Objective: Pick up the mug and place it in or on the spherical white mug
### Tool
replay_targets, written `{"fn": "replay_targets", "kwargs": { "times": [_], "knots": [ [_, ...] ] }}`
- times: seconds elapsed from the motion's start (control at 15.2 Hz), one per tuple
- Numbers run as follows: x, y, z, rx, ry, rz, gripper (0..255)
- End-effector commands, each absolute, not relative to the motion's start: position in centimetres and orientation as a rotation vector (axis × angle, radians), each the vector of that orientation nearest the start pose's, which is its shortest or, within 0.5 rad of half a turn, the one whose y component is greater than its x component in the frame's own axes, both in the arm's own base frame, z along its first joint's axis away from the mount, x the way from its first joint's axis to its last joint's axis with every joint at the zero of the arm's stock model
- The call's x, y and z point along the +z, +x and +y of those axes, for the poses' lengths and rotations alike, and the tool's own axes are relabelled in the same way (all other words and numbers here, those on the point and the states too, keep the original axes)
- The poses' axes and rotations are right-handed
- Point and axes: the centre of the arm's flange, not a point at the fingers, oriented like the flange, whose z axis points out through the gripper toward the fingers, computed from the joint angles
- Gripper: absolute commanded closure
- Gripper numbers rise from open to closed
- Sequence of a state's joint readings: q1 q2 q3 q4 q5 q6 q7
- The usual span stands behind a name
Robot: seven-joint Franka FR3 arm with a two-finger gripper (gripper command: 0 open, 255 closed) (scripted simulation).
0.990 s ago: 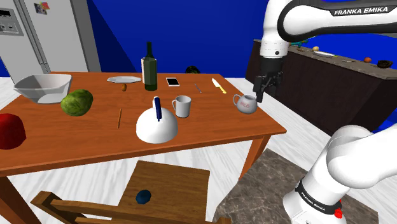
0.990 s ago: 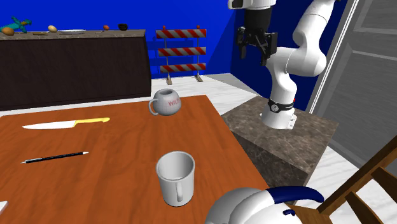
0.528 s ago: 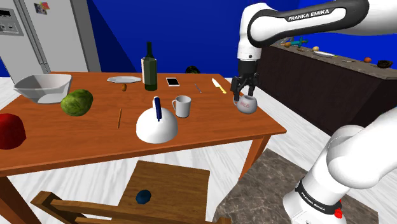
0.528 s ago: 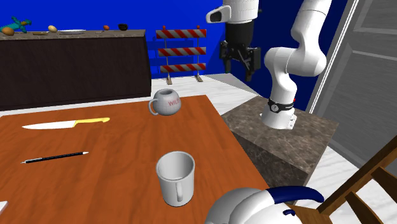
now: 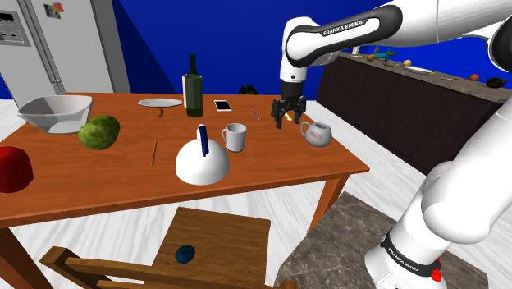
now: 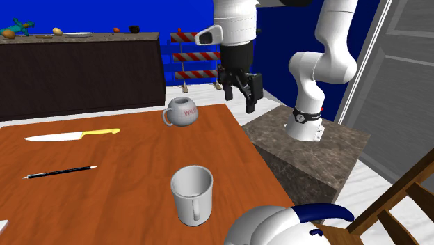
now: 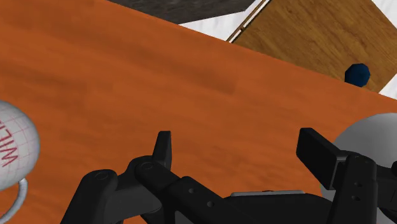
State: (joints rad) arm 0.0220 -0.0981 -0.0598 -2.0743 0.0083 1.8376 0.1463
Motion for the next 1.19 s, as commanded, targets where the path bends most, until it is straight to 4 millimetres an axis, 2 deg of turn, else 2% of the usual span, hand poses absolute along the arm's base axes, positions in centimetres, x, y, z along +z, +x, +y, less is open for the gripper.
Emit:
{"fn": "replay_targets", "kwargs": {
  "times": [0.0, 0.92, 1.12],
  "knots": [
    [45.4, 53.4, -1.8, 0.210, -3.105, 0.290, 0],
    [39.9, 70.4, -1.1, 0.156, -3.039, 0.284, 0],
    [38.8, 70.5, -1.0, 0.156, -3.038, 0.284, 0]
  ]
}}
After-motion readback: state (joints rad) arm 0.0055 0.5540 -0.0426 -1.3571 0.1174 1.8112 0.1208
